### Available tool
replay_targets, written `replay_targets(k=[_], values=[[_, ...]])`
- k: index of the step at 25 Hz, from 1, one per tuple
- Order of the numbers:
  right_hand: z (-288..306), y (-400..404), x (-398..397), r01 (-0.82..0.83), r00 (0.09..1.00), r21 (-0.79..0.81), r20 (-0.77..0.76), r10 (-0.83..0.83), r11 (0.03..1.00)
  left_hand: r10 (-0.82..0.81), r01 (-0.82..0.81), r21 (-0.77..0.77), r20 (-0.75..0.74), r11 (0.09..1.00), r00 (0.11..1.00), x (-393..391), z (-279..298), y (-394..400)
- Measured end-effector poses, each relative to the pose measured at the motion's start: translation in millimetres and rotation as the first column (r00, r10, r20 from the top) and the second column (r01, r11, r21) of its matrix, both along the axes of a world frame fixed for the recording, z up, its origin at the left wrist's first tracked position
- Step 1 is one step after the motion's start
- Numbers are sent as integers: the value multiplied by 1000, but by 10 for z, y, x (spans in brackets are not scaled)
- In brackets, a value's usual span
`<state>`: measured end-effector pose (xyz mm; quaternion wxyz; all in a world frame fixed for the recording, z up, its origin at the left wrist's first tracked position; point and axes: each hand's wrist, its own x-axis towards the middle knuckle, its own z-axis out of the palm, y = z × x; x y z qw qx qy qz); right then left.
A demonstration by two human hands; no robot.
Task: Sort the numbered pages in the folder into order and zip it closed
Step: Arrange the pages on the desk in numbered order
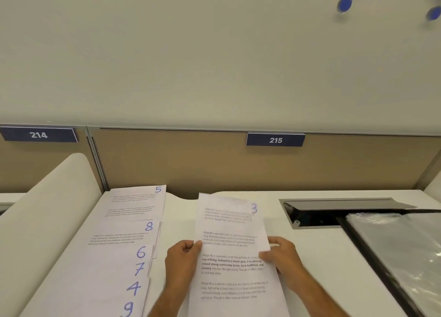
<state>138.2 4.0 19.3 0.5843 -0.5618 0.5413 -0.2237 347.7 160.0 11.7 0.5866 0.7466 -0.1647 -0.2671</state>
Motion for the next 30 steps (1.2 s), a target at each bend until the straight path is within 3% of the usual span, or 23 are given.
replay_targets(k=[4, 8, 12, 19, 25, 30], values=[[-201, 94, -56, 103, 994, -73, -26, -105, 992, -89, 34, 246, 213, 969, 973, -12, -154, 47], [-220, 121, -38, 107, 989, -200, -84, -125, 974, -114, 21, 348, 251, 937, 961, 7, -191, 13], [-263, 105, -66, 80, 986, -229, -125, -111, 970, -125, -10, 425, 289, 905, 949, -29, -175, -13], [-242, 152, -71, 73, 974, -280, -188, -129, 957, -134, -21, 451, 308, 892, 942, -36, -193, -36], [-248, 129, -85, -14, 920, -337, -372, -120, 941, -134, -21, 440, 318, 898, 939, -45, -187, -5], [-146, 162, 9, -5, 906, -362, -396, -149, 932, -174, 92, 282, 282, 955, 943, -8, -172, 115]])
